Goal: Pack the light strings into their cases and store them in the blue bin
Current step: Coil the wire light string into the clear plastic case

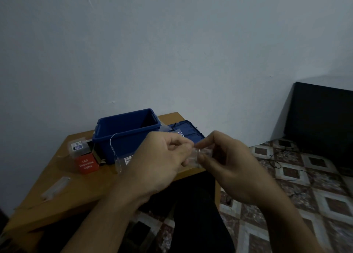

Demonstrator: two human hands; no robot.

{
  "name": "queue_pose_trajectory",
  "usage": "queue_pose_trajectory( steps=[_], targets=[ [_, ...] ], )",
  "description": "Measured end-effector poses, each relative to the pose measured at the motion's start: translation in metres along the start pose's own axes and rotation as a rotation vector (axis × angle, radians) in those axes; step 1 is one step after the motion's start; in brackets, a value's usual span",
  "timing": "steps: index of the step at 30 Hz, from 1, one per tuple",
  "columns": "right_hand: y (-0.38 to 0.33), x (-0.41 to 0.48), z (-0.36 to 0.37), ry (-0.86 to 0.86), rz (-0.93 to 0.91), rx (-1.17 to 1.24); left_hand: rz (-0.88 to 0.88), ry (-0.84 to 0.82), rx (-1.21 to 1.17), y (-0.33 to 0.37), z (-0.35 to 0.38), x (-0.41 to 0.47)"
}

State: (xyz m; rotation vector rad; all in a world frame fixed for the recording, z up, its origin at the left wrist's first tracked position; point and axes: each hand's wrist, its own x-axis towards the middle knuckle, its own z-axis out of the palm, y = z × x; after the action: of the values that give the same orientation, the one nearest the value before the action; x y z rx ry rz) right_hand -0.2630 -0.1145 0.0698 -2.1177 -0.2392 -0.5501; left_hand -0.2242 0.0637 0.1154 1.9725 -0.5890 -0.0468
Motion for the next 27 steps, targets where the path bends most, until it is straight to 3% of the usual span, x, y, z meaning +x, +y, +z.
queue_pose_trajectory(
  steps=[3,9,17,22,27],
  targets=[
    [-0.003,0.000,0.003,0.121,-0.016,0.095,0.056,0.089,-0.134,-0.002,0.017,-0.013],
    [-0.006,0.003,0.017,0.185,-0.044,0.272,0.072,0.210,-0.246,-0.006,0.029,-0.025],
    [-0.010,0.003,0.021,0.169,-0.054,0.490,-0.098,0.152,-0.426,-0.006,0.016,-0.024],
    [-0.009,0.003,0.021,0.105,0.000,0.665,-0.076,0.065,-0.461,-0.012,0.010,-0.023],
    [-0.008,0.004,0.021,0.074,0.019,0.690,-0.002,0.066,-0.425,-0.017,0.008,-0.021]
  ],
)
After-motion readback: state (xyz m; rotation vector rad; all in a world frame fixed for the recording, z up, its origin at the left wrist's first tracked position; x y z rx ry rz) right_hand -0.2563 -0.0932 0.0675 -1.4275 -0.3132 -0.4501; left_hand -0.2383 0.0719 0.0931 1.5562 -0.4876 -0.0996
